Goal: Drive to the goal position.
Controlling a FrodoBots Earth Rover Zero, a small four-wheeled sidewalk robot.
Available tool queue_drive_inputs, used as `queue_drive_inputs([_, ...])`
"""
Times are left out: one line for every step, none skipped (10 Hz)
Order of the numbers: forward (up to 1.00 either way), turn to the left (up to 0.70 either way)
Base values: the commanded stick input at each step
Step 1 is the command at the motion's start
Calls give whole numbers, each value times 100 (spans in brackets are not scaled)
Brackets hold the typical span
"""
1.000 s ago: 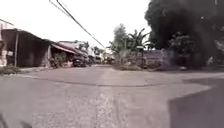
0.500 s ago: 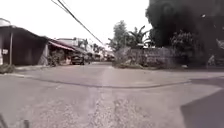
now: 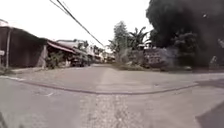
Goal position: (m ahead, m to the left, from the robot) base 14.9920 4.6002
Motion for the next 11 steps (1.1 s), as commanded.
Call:
queue_drive_inputs([70,0])
queue_drive_inputs([70,0])
queue_drive_inputs([70,0])
queue_drive_inputs([70,0])
queue_drive_inputs([70,0])
queue_drive_inputs([70,0])
queue_drive_inputs([70,0])
queue_drive_inputs([70,0])
queue_drive_inputs([70,0])
queue_drive_inputs([70,0])
queue_drive_inputs([70,0])
